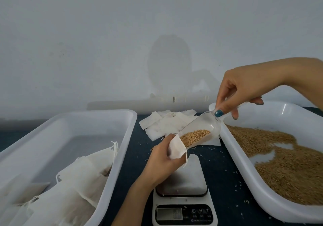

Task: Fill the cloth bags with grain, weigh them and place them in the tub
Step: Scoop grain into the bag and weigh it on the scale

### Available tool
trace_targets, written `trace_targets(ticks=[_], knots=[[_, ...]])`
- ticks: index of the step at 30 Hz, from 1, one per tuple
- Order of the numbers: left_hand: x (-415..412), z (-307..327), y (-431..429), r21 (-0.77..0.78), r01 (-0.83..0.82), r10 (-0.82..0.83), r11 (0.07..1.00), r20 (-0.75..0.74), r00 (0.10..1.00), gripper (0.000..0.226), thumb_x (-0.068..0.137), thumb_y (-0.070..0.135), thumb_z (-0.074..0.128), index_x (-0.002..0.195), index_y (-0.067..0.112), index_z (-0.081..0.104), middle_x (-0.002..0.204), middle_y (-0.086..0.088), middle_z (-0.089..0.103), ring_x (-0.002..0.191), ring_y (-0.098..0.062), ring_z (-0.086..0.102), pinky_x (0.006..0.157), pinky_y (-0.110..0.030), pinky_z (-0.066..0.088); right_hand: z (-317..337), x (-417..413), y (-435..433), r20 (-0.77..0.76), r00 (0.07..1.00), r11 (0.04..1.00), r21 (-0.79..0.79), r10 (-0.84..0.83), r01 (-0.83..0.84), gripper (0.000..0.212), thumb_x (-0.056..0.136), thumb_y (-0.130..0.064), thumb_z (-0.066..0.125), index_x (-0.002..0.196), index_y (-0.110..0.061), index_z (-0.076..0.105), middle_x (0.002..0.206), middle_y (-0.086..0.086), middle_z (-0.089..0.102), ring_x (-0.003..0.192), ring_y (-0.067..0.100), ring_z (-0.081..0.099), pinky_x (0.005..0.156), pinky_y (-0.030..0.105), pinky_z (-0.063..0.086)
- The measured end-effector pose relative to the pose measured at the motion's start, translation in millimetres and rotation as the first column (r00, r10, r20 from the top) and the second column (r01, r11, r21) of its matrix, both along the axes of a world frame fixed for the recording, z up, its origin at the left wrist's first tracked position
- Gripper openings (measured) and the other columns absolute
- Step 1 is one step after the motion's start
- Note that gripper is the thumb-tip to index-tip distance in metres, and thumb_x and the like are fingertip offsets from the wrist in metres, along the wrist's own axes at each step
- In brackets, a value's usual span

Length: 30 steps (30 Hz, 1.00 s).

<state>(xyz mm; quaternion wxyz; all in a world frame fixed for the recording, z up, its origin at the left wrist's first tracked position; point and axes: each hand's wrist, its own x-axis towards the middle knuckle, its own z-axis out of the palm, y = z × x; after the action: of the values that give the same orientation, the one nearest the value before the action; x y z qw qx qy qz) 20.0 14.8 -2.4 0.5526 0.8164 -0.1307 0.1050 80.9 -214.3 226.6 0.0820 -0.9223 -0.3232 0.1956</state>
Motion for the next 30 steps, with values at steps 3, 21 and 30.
trace_targets(ticks=[3, 21, 30], knots=[[-1, 1, -1, -0.022, 0.005, -0.005, 1.000, -0.006, 1.000, 0.037, 0.078, 0.045, 0.069, 0.112, 0.048, 0.053, 0.114, 0.025, 0.065, 0.107, 0.002, 0.062, 0.081, -0.016, 0.054, 1, -1, 2, 0.031, 1.000, 1.000, -0.017, -0.002, 0.002, 0.027, 0.077, -0.061, 0.069, 0.090, -0.039, 0.078, 0.082, -0.009, 0.077, 0.039, 0.012, 0.049, 0.048, 0.019, 0.043], [-4, 7, 6, -0.141, -0.005, 0.000, 0.990, -0.035, 0.999, 0.038, 0.070, 0.045, 0.061, 0.108, 0.041, 0.061, 0.104, 0.019, 0.070, 0.082, 0.000, 0.065, 0.059, -0.015, 0.049, -21, 1, -3, 0.018, 1.000, 0.990, 0.140, -0.025, 0.022, 0.027, 0.079, -0.062, 0.067, 0.092, -0.040, 0.076, 0.082, -0.008, 0.076, 0.040, 0.012, 0.051, 0.047, 0.017, 0.044], [-4, 8, 11, -0.200, -0.049, 0.032, 0.979, -0.085, 0.996, 0.051, 0.062, 0.041, 0.058, 0.113, 0.038, 0.059, 0.104, 0.014, 0.071, 0.094, -0.017, 0.067, 0.066, -0.023, 0.057, -60, -2, -22, -0.074, 0.995, 0.932, 0.354, -0.060, 0.082, 0.026, 0.077, -0.059, 0.064, 0.093, -0.043, 0.075, 0.079, -0.002, 0.076, 0.038, 0.010, 0.049, 0.044, 0.019, 0.044]])
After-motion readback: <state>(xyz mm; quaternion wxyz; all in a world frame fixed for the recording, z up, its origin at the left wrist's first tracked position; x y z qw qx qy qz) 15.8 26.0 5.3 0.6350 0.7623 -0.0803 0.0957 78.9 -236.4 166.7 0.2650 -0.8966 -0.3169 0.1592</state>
